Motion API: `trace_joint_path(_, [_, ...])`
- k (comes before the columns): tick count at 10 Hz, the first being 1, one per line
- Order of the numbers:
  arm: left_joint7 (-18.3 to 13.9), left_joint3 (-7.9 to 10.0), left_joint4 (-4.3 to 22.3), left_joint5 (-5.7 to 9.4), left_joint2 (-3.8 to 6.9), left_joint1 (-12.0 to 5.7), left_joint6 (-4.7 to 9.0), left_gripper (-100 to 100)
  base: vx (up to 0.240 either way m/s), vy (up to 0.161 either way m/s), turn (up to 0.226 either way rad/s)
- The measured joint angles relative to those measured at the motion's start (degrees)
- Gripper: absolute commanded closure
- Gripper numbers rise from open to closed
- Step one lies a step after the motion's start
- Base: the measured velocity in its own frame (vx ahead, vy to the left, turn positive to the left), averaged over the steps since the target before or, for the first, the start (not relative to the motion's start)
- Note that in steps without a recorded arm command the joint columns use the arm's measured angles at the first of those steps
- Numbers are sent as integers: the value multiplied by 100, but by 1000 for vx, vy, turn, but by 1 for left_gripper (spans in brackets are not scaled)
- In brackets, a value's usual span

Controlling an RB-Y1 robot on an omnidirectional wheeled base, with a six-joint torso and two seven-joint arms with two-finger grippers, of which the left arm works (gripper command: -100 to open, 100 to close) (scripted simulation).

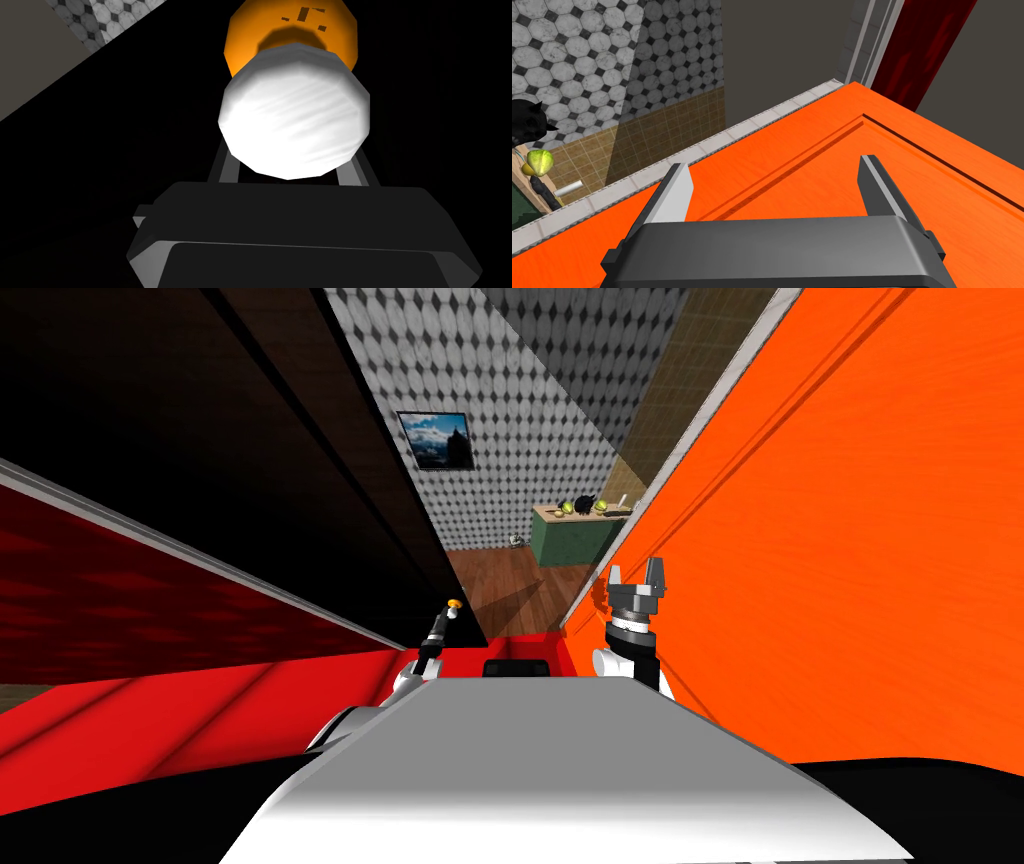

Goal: Pull the door open

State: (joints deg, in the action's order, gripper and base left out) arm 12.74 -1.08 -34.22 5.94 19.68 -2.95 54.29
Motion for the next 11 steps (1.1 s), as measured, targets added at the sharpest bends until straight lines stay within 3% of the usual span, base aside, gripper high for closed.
trace_joint_path(2, [-278, -12, -215, 106, -9, 87, -142, 100, -37, 26, -27])
trace_joint_path(5, [-596, -27, -153, 234, -29, 50, -128, 100, -61, 28, -85])
trace_joint_path(8, [-1022, -71, 123, 341, -38, -66, 19, 100, -34, 14, -24])
trace_joint_path(10, [-1069, -73, -56, 355, -38, 12, -103, 100, -17, 5, -38])
trace_joint_path(11, [-1187, -82, 81, 400, -31, -63, -66, 100, -33, 21, -50])
